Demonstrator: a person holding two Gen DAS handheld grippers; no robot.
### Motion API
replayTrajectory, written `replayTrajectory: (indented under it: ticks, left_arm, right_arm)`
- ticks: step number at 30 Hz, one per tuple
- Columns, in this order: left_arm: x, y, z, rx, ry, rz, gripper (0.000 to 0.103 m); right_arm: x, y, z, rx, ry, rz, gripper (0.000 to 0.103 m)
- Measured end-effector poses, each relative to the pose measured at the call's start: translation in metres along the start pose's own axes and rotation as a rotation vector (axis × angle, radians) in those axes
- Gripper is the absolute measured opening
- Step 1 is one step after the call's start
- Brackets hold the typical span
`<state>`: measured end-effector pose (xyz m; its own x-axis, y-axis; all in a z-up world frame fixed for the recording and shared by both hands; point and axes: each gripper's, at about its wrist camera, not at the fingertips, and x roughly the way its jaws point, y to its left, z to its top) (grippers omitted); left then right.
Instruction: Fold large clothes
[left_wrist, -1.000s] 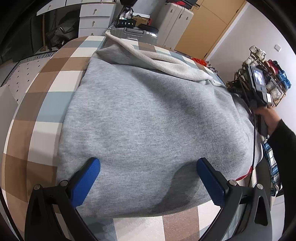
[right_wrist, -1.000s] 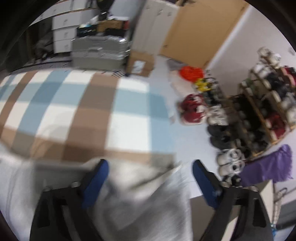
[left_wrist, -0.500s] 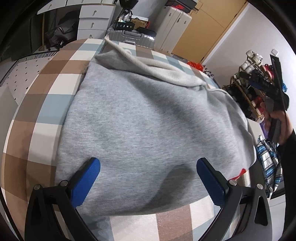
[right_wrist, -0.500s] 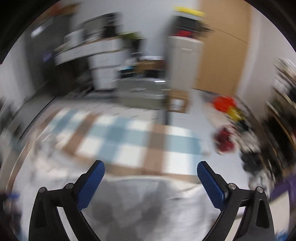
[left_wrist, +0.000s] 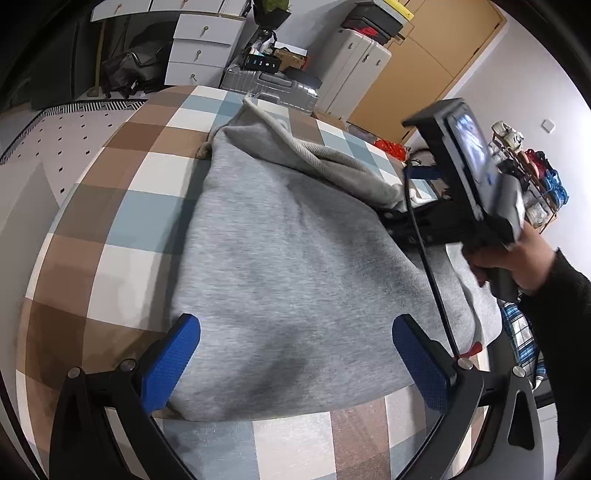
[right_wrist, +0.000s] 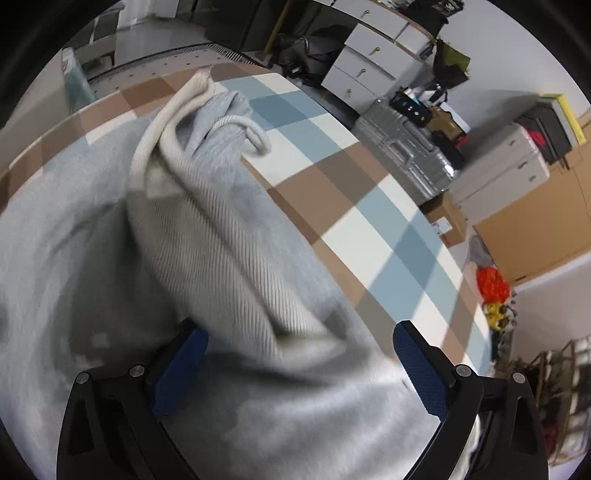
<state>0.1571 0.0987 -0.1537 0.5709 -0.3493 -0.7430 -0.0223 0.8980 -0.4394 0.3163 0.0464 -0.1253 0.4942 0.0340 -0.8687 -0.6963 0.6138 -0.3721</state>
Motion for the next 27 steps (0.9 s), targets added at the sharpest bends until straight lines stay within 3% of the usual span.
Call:
replayTrajectory:
  ticks: [1, 2, 3, 5, 10, 12, 15, 18, 19, 21, 22, 24, 27]
  left_arm:
    - [0.001, 0.000, 0.001, -0.002, 0.002, -0.004, 0.101]
    - [0.001, 0.001, 0.002, -0.002, 0.005, -0.005, 0.101]
    - [0.002, 0.002, 0.002, -0.004, 0.008, -0.006, 0.101]
    - [0.002, 0.003, 0.003, -0.013, 0.012, -0.015, 0.101]
    - [0.000, 0.005, 0.001, -0.034, 0.020, -0.025, 0.101]
    - [0.000, 0.004, 0.002, -0.040, 0.018, -0.023, 0.101]
    - [0.000, 0.003, 0.001, -0.038, 0.018, -0.016, 0.101]
    - [0.000, 0.005, 0.000, -0.043, 0.022, -0.006, 0.101]
    - [0.001, 0.005, 0.000, -0.046, 0.024, -0.004, 0.101]
    - [0.000, 0.007, 0.000, -0.046, 0.027, -0.002, 0.101]
    - [0.000, 0.008, 0.000, -0.048, 0.027, 0.000, 0.101]
    - [0.000, 0.009, 0.000, -0.051, 0.029, -0.001, 0.101]
    - [0.001, 0.008, 0.000, -0.046, 0.040, 0.002, 0.101]
  right_arm:
    - [0.003, -0.006, 0.004, 0.032, -0.004, 0.022, 0.092]
    - [0.006, -0.008, 0.007, 0.063, -0.001, 0.045, 0.069]
    - [0.009, -0.012, 0.010, 0.091, 0.012, 0.084, 0.037]
    - [0.014, -0.011, 0.017, 0.124, 0.044, 0.103, 0.013]
    - [-0.001, -0.022, 0.034, 0.212, -0.066, 0.083, 0.009]
    - [-0.006, -0.028, 0.042, 0.248, -0.096, 0.036, 0.006]
    - [-0.005, -0.034, 0.056, 0.315, -0.122, 0.018, 0.007]
    - [0.000, -0.038, 0.064, 0.361, -0.122, -0.098, 0.010]
    - [0.002, -0.042, 0.065, 0.389, -0.119, -0.110, 0.016]
    - [0.000, -0.054, 0.063, 0.465, -0.129, -0.076, 0.047]
    - [-0.006, -0.059, 0.061, 0.491, -0.155, -0.038, 0.054]
    - [-0.019, -0.062, 0.059, 0.480, -0.202, 0.034, 0.082]
    - [-0.035, -0.057, 0.055, 0.401, -0.219, 0.055, 0.085]
